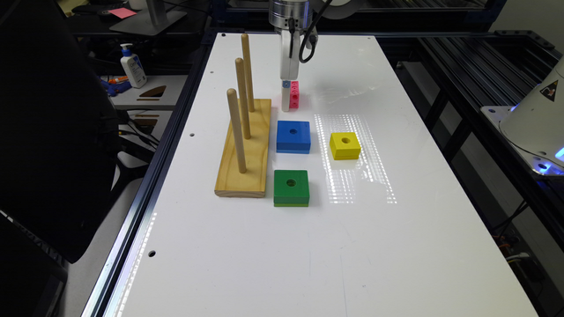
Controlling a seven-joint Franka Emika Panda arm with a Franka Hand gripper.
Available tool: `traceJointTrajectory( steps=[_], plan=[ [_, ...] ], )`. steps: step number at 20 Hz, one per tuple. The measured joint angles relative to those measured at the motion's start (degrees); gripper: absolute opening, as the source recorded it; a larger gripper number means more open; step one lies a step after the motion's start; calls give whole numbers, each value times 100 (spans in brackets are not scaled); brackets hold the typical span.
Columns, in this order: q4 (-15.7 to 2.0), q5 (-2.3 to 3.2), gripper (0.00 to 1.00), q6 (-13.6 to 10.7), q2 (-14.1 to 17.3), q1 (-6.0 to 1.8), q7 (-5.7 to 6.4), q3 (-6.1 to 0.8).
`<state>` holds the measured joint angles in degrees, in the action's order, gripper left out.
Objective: Pick up pink block.
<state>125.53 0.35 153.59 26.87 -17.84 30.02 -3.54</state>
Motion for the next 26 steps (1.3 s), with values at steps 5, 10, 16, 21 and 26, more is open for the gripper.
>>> traceJointTrajectory(
  steps=[5,10,16,21,26],
  plan=[
    [1,0,0,-1,-1,0,0,0],
    [3,0,0,-15,-40,-2,0,3],
    [8,0,0,-379,-419,-3,0,3],
    [24,0,0,-522,-567,-3,0,3],
    [23,-2,0,-892,-961,-3,0,2]
  ],
)
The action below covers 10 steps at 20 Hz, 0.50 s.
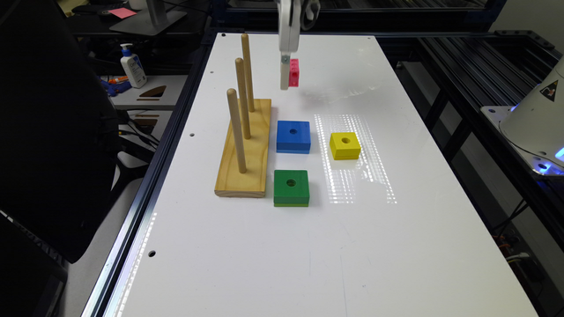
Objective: Pick up pink block.
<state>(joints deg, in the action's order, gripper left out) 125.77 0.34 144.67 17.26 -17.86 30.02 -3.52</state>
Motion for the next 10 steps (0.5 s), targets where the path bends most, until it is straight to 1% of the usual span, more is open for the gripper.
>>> traceJointTrajectory(
  steps=[3,6,7,10],
  plan=[
    [7,-1,0,-227,-209,0,0,-1],
    [5,-1,0,-284,-297,0,0,-2],
    [1,-1,0,-339,-364,0,0,-2],
    [2,-3,0,-620,-658,1,1,-3]
  ],
)
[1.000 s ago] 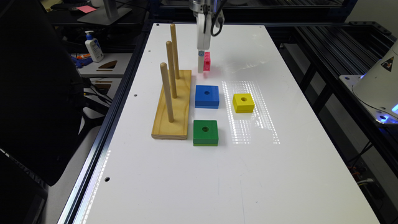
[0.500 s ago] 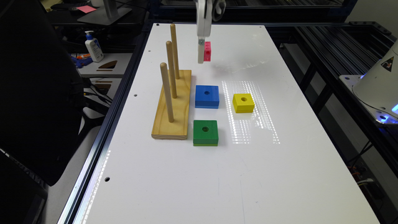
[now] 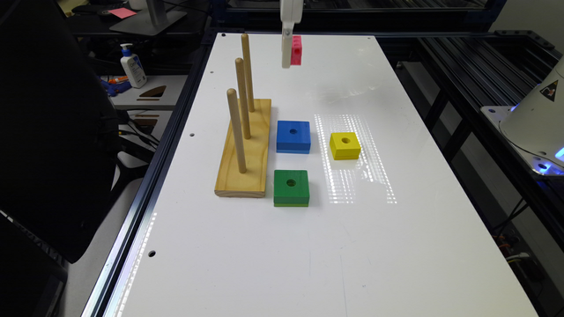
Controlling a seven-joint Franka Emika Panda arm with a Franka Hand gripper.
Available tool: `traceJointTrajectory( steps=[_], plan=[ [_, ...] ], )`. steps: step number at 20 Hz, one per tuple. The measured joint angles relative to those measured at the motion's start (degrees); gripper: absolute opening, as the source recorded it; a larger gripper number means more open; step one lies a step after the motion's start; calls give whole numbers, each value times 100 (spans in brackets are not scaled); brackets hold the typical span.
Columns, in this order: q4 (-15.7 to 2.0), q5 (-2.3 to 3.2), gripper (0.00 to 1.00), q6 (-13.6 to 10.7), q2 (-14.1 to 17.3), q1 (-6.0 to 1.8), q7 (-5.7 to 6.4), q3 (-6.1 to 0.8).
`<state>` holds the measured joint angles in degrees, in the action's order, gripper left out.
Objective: Pick up pink block.
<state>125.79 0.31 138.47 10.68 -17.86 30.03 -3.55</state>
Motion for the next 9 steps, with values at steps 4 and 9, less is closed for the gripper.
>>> traceJointTrajectory(
  steps=[4,9],
  plan=[
    [3,-1,0,-215,-233,0,1,-1],
    [-6,-3,0,-493,-543,1,1,-2]
  ],
)
